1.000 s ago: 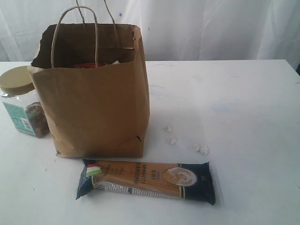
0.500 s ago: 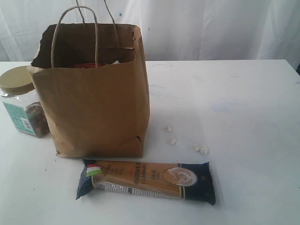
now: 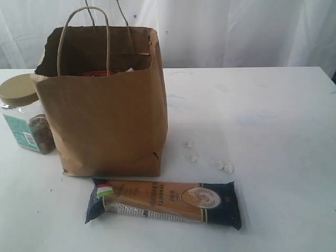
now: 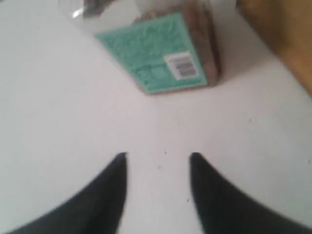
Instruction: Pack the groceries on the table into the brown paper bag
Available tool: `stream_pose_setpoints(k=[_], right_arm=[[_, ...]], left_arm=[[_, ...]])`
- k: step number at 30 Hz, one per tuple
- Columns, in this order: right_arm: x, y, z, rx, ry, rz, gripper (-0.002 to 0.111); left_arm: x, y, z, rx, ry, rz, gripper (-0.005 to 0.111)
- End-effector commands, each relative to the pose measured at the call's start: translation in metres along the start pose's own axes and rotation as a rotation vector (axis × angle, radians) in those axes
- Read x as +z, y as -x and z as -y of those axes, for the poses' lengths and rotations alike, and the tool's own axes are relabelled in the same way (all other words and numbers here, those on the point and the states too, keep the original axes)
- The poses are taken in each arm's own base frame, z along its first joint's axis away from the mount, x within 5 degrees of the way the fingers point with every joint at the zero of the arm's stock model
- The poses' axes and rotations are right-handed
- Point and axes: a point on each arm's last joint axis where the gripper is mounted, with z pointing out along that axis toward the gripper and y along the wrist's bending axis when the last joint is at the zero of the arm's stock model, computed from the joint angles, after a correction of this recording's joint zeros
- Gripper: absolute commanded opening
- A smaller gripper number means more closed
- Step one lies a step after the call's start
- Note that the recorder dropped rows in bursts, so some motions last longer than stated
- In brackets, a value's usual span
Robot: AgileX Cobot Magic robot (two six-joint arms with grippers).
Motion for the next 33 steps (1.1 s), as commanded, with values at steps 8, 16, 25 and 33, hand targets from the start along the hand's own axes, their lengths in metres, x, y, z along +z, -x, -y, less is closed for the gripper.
stream_pose_setpoints(k=[8,16,25,33], right_arm=[[0.0,0.0,0.0,0.0,0.001,0.005,0.0],[0.0,0.0,0.0,0.0,0.001,0.005,0.0],[0.0,0.0,0.0,0.0,0.001,0.005,0.0],[0.0,0.0,0.0,0.0,0.001,0.005,0.0]], left_arm=[[0.002,0.006,0.003,-0.215,-0.025,0.077,0.105],[0.027,0.009,0.014,-0.089,-0.131,0.207,0.105],[0.062,0.003,0.005,-0.372,-0.042,0.339,0.105],[0.089,0.012,-0.001,-0.347,-0.074,0.35,0.105]])
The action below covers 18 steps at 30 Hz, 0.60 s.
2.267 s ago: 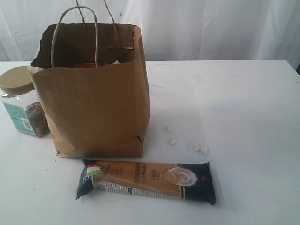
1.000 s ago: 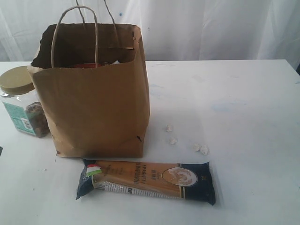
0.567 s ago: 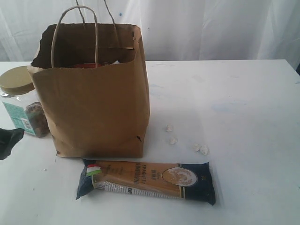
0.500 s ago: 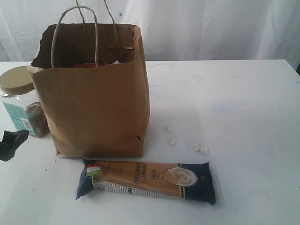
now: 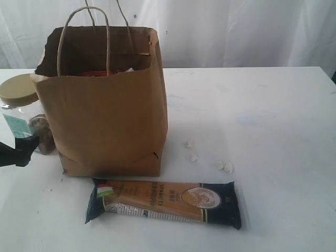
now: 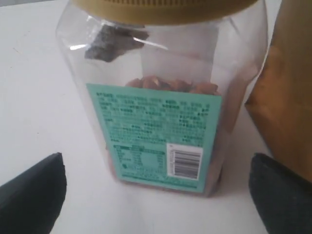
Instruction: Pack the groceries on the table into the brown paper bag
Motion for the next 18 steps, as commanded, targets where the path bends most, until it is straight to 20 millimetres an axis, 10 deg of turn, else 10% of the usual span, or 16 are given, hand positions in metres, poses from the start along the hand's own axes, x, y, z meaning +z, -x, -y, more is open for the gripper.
stream_pose_setpoints(k=[1,18], right_arm=[[0.0,0.0,0.0,0.0,0.001,0.005,0.0],[0.0,0.0,0.0,0.0,0.001,0.005,0.0]], left_arm=[[0.017,0.012,-0.003,-0.036,-0.021,0.069,0.105],[0.07,0.022,-0.014,0.071,-0.119,0.015,0.105]])
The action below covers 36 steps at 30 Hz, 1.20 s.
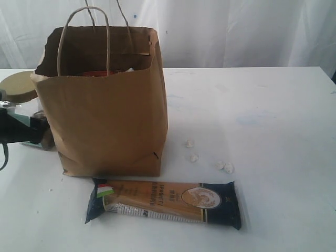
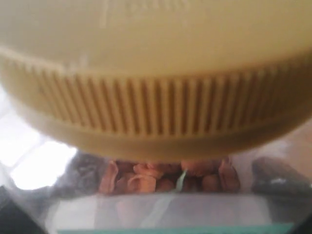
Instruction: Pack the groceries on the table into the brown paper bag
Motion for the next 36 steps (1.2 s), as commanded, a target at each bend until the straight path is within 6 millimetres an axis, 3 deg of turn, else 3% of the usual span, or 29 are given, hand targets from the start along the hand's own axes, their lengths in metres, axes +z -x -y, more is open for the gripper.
stream_pose_setpoints(k=[1,6,8,10,15,16,22,26,29,36], right_arm=[[0.0,0.0,0.0,0.0,0.001,0.005,0.0],[0.0,0.0,0.0,0.0,0.001,0.005,0.0],[0.0,0.0,0.0,0.0,0.001,0.005,0.0],[0.0,0.0,0.0,0.0,0.001,0.005,0.0],[0.0,0.0,0.0,0.0,0.001,0.005,0.0],[0.0,0.0,0.0,0.0,0.001,0.005,0.0],[0.0,0.0,0.0,0.0,0.001,0.005,0.0],[0.0,0.0,0.0,0.0,0.001,0.005,0.0],[0.0,0.0,0.0,0.0,0.001,0.005,0.0],[0.0,0.0,0.0,0.0,0.001,0.005,0.0]], left_arm=[[0.009,-0.002,0.002,0.043,-0.051,-0.016,0.105],[0.013,-0.01,0.0,0.094,-0.06,-0.109,0.104],[0.012,-0.014,-0.002,0.088,-0.033,-0.161,0.097],[0.012,-0.019,-0.005,0.092,-0.01,-0.211,0.08],[0.01,-0.023,-0.006,0.095,0.003,-0.26,0.004],[0.011,-0.023,-0.006,0.1,0.0,-0.256,0.001],[0.01,-0.02,-0.006,0.081,0.003,-0.244,0.001],[0.005,-0.011,-0.007,-0.062,0.04,-0.234,0.0],[-0.004,0.002,-0.01,-0.151,0.096,-0.243,0.0],[-0.042,0.036,-0.018,-0.155,0.261,-0.308,0.0]])
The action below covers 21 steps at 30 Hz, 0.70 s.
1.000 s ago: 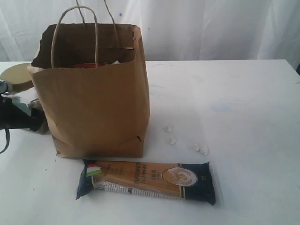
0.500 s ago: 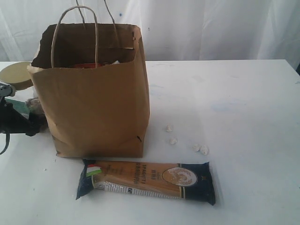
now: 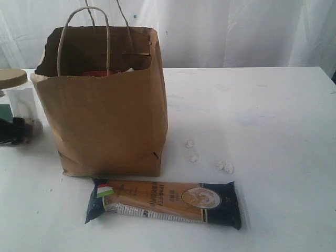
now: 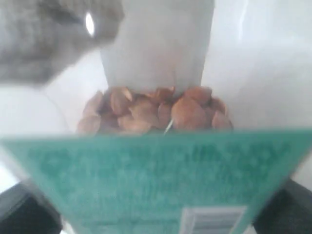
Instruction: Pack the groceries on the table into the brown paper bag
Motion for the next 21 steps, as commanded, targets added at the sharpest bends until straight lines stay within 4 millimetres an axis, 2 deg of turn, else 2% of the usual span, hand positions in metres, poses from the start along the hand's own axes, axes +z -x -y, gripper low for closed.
stream_pose_setpoints(k=[1,7,14,15,16,17,18,19,20,21], right_arm=[[0.0,0.0,0.0,0.0,0.001,0.005,0.0],[0.0,0.0,0.0,0.002,0.001,0.004,0.0],[0.0,0.0,0.0,0.002,0.001,0.004,0.0],[0.0,0.0,0.0,0.002,0.001,0.004,0.0],[0.0,0.0,0.0,0.002,0.001,0.004,0.0],[0.0,0.0,0.0,0.0,0.001,0.005,0.0],[0.0,0.0,0.0,0.0,0.001,0.005,0.0],[0.0,0.0,0.0,0.0,0.001,0.005,0.0],[0.0,0.0,0.0,0.0,0.001,0.005,0.0],[0.0,0.0,0.0,0.0,0.001,0.005,0.0]], left_arm=[[-0.033,0.017,-0.006,-0.012,0.094,-0.007,0.0],[-0.07,0.03,-0.011,0.004,0.192,-0.014,0.0],[-0.114,0.049,-0.009,-0.011,0.239,0.094,0.0],[-0.129,0.056,-0.007,-0.014,0.242,0.154,0.0],[-0.136,0.059,-0.006,-0.013,0.239,0.187,0.0],[-0.155,0.07,-0.001,0.004,0.221,0.3,0.0],[-0.166,0.077,0.003,0.034,0.201,0.375,0.0],[-0.189,0.092,0.015,0.141,0.127,0.579,0.0],[-0.198,0.099,0.023,0.206,0.079,0.675,0.0],[-0.223,0.116,0.043,0.355,-0.059,0.909,0.0]])
